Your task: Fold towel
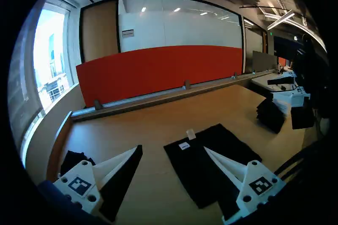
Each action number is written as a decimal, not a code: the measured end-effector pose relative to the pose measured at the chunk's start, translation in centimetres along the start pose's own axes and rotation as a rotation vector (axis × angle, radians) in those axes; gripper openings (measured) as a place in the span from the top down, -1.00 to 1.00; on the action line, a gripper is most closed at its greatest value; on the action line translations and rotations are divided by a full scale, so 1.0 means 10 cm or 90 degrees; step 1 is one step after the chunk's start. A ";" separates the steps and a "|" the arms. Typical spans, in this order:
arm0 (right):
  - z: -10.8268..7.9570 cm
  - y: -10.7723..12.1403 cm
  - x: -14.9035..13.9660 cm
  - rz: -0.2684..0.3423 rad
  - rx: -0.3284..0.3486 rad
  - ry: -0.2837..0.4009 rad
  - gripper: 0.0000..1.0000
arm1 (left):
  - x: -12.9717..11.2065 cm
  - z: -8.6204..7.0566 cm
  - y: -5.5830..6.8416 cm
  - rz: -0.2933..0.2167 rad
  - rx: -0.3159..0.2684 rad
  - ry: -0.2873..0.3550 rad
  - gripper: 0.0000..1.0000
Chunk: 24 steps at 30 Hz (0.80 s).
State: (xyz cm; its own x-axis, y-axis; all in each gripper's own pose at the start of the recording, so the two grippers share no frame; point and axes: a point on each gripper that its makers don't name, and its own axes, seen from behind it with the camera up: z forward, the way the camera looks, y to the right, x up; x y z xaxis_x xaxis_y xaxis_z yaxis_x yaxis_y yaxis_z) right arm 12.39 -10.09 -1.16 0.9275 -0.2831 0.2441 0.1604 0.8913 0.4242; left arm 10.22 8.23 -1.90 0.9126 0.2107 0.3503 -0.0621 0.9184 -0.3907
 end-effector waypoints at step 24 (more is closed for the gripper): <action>0.12 -0.33 -1.09 -0.001 0.036 -0.112 -1.00 | -1.15 0.26 0.44 0.015 -0.051 -0.129 -0.93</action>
State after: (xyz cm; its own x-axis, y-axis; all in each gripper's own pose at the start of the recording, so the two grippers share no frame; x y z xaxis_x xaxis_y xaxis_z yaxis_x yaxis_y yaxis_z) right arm 1.35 -10.38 -4.15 0.8527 -0.3471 0.3903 0.1386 0.8708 0.4717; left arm -1.62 10.70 -5.38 0.8105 0.3028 0.5014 -0.0427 0.8843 -0.4650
